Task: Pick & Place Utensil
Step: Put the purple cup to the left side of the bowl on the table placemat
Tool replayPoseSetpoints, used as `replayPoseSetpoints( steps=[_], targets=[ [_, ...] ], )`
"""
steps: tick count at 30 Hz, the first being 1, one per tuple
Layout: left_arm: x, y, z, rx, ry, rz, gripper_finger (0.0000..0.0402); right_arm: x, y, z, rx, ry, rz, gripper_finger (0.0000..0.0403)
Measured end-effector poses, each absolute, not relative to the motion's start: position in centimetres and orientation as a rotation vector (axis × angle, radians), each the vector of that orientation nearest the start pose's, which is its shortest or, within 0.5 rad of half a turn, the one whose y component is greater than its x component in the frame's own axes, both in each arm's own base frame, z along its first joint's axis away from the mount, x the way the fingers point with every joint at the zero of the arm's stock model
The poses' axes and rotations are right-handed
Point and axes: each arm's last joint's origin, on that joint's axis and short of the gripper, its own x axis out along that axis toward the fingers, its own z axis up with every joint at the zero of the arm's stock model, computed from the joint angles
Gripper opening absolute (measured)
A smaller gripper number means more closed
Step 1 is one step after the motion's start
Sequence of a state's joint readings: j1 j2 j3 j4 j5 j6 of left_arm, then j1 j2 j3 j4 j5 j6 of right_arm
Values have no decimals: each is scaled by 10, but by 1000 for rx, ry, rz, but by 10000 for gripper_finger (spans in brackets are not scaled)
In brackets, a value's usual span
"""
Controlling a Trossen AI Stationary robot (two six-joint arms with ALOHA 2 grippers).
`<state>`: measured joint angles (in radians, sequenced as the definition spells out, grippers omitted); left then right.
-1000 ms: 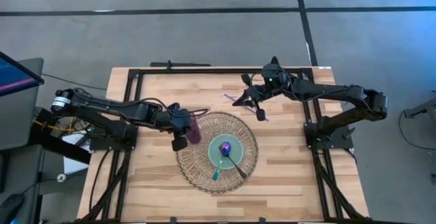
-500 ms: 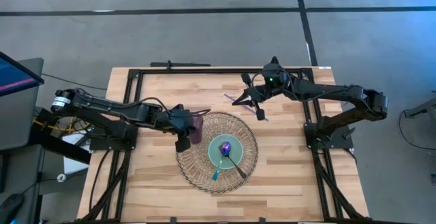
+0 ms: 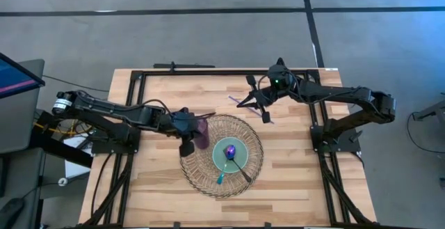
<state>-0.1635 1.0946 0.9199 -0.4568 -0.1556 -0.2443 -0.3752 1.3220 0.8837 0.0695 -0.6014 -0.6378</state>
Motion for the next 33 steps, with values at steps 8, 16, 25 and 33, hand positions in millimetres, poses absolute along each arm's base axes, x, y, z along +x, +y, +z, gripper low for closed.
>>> replayPoseSetpoints(
  steps=[8,16,25,33],
  targets=[
    [232,-32,293,-80,624,113,36,275,-91,281,-506,198,308,1],
    [233,-30,292,20,623,158,17,276,-91,283,-517,180,303,1],
    [233,-32,292,-29,625,125,19,276,-91,285,-530,157,295,1],
    [237,-32,289,-45,635,155,59,277,-91,285,-531,155,297,1]
  ],
)
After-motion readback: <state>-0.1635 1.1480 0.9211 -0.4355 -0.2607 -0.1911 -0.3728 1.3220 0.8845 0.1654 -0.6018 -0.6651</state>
